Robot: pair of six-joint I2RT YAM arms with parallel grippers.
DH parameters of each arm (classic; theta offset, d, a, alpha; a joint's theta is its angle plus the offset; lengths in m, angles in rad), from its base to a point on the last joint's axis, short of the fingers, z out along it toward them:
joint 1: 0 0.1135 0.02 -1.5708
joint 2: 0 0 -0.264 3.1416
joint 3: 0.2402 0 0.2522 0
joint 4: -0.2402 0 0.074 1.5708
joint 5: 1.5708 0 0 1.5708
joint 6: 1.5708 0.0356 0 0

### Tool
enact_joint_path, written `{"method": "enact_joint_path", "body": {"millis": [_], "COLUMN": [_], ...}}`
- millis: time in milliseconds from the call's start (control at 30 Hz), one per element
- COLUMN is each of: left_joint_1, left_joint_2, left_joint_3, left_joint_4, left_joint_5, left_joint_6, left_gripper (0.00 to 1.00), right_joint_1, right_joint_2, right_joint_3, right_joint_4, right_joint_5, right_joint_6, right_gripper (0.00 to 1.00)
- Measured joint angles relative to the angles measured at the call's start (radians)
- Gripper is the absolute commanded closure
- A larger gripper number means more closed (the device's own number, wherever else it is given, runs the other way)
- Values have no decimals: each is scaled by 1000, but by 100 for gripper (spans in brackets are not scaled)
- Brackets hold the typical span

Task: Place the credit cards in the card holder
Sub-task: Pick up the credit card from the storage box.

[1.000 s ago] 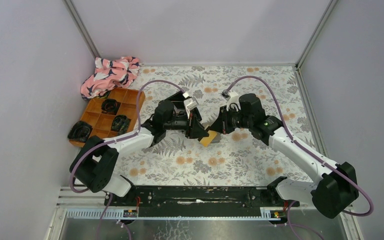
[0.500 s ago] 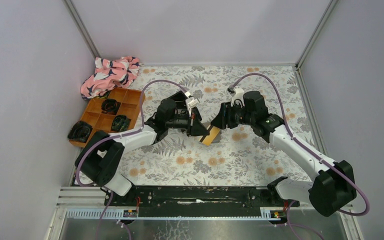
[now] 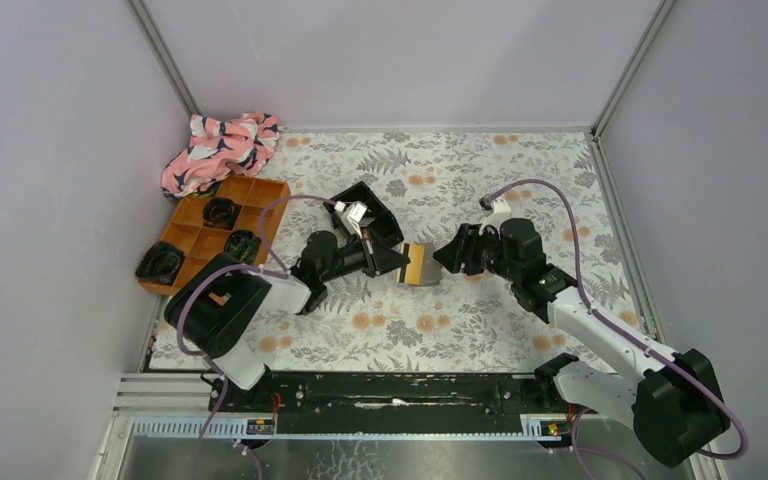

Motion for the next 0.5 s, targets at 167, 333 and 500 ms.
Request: {"method": "enact_joint_path", "body": {"millis": [167,333,500], "left_joint_1": [-2,-7,-13], "left_joint_2": [122,203,235], "left_joint_3": [-51,-54,-52], "left_joint_4": [237,402,490], "left_joint_5": [-79,-104,-109], "left_joint_6": [-183,-302,-359], "left_gripper": [100,100,100], "right_joint_1": [0,0,0], "right_joint_2": [42,103,162], "right_joint_3": [-60,-98,-116], "right_joint_4": [116,223,306], "right_joint_5": [-17,-47,-75], "right_joint_6": [63,115,151], "right_gripper": [48,48,49]}}
